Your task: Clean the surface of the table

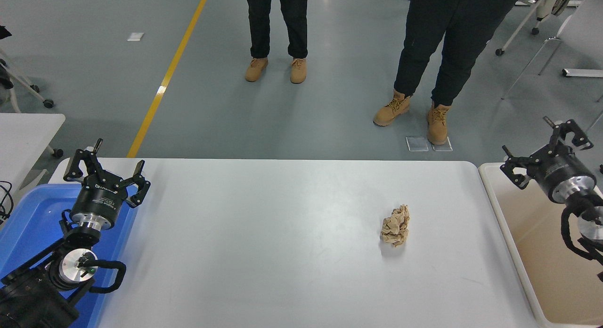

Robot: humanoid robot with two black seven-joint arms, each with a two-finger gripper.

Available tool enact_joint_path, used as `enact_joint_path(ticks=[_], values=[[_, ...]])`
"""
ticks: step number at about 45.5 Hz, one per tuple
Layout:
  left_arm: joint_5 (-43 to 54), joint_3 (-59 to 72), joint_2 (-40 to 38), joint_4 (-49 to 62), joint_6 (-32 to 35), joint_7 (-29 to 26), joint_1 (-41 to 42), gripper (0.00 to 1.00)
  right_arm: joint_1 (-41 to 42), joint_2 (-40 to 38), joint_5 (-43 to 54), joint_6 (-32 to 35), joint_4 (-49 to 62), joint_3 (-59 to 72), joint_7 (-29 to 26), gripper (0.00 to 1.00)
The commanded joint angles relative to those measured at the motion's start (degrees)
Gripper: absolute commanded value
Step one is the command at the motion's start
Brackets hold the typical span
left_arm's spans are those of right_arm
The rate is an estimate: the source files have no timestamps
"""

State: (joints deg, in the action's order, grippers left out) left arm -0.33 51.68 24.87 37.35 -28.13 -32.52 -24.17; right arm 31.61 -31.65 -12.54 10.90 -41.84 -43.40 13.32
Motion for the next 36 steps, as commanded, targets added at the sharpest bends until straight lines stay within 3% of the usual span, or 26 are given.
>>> enact_joint_path(ticks=[1,36], values=[[0.1,0.0,0.0,0.0,0.0,0.0,0.0,0.99,-2.3,2.3,1.5,-0.1,0.7,0.3,1.6,0.99],[0.0,0.0,0.0,0.0,0.0,0.0,0.0,0.99,-2.4,1.5,1.5,0.1,1.6,1.6,1.6,0.99]])
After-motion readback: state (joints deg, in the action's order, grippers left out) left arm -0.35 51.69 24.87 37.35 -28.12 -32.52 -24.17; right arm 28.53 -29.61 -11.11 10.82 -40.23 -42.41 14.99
